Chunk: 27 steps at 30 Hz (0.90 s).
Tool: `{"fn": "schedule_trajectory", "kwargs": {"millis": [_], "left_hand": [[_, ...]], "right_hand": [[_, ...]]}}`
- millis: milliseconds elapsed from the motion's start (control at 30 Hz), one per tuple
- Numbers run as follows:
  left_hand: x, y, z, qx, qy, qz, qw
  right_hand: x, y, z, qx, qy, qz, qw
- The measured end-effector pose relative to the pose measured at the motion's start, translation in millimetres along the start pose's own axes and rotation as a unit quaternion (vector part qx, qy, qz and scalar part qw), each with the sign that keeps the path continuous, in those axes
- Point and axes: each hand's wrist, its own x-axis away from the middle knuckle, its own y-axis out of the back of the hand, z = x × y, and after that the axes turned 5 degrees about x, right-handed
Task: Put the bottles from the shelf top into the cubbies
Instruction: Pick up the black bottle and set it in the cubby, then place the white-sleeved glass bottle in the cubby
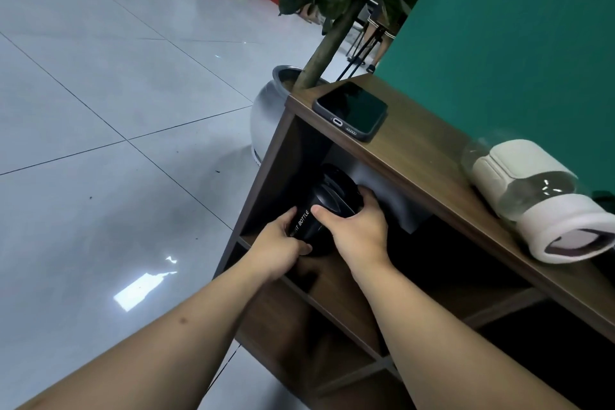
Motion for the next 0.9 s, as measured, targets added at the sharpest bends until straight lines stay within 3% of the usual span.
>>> {"fn": "schedule_trajectory", "kwargs": {"millis": [133, 233, 333, 400, 467, 533, 633, 767, 900], "left_hand": [[5, -6, -4, 0.01, 0.012, -0.018, 1.0], [18, -12, -10, 0.01, 0.007, -0.084, 0.996], [51, -32, -11, -0.011, -0.022, -0.162, 0.986], [80, -55, -10, -0.013, -0.035, -0.157, 0.987], [108, -75, -10, -0.027, -0.045, -0.106, 0.993], [132, -95, -34, -0.006, -0.031, -0.05, 0.998], [141, -101, -65, 0.066, 0.025, 0.02, 0.997], [150, -98, -97, 0.145, 0.032, 0.043, 0.988], [154, -89, -111, 0.191, 0.039, 0.007, 0.981]], "right_hand": [[9, 8, 11, 0.005, -0.004, 0.021, 1.0], [35, 31, 25, 0.055, -0.014, 0.007, 0.998], [85, 69, 42, 0.067, 0.04, 0.015, 0.997], [120, 100, 53, 0.035, 0.084, 0.026, 0.995], [144, 132, 58, 0.033, 0.149, -0.041, 0.987], [155, 184, 70, 0.069, 0.189, -0.165, 0.966], [128, 226, 80, 0.161, 0.114, -0.238, 0.951], [86, 243, 93, 0.25, -0.032, -0.14, 0.958], [62, 229, 90, 0.281, -0.059, -0.111, 0.951]]}}
